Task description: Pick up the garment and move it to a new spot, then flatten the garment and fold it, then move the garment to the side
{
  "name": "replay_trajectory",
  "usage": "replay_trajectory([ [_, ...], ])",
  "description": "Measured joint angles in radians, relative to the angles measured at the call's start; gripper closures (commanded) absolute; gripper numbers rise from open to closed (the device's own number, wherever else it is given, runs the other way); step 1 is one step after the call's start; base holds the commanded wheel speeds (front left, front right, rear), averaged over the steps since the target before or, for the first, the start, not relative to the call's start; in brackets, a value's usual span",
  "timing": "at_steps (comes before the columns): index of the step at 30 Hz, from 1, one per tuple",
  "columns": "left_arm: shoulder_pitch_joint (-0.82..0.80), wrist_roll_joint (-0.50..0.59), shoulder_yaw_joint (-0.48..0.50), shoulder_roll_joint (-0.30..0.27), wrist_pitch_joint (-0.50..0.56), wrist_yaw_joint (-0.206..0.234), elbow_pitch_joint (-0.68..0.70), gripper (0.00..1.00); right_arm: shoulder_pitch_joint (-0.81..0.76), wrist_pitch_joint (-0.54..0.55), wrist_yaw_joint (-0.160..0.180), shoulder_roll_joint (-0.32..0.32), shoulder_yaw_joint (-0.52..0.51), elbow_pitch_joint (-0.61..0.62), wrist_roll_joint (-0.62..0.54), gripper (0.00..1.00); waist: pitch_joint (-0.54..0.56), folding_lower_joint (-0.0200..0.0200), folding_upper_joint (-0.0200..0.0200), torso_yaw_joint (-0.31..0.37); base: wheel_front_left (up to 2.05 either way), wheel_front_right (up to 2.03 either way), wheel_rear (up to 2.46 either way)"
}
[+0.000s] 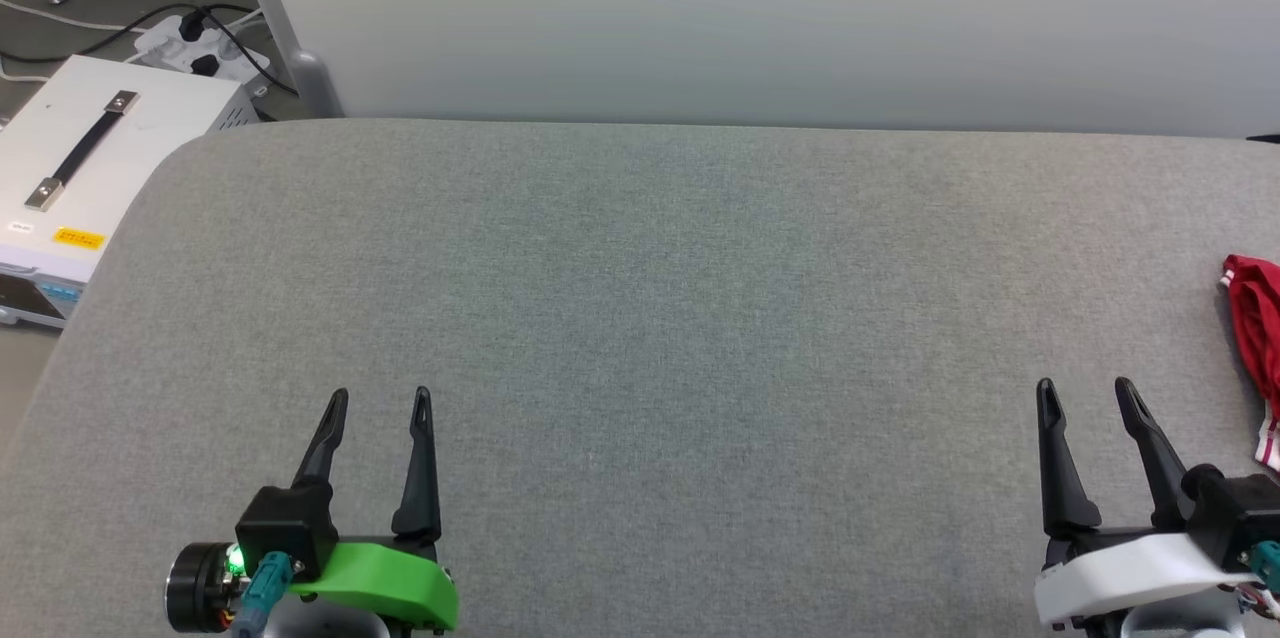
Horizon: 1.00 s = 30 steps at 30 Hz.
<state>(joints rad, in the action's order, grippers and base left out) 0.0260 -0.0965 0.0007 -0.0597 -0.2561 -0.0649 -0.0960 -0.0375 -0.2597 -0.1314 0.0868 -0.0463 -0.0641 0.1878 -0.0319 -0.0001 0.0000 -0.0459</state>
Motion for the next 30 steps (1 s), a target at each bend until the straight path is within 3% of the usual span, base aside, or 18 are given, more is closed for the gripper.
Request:
replay_trajectory([
  [18, 0.029, -0.002, -0.009, 0.002, 0.000, -0.016, -0.004, 0.00, -0.065, 0.000, 0.000, -0.025, 0.003, 0.028, -0.018, 0.00, 0.034, 0.0000, 0.0000, -0.006, 0.00, 0.00, 0.00],
  [19, 0.029, -0.002, -0.009, 0.002, 0.001, -0.016, -0.004, 1.00, -0.065, 0.000, 0.000, -0.025, 0.003, 0.028, -0.018, 1.00, 0.034, 0.0000, 0.0000, -0.006, 0.00, 0.00, 0.00],
  [30, 0.029, -0.001, -0.009, 0.001, 0.016, -0.016, -0.001, 1.00, -0.065, 0.014, 0.000, -0.024, 0.004, 0.028, -0.021, 1.00, 0.033, 0.0000, 0.0000, -0.003, 0.00, 0.00, 0.00],
])
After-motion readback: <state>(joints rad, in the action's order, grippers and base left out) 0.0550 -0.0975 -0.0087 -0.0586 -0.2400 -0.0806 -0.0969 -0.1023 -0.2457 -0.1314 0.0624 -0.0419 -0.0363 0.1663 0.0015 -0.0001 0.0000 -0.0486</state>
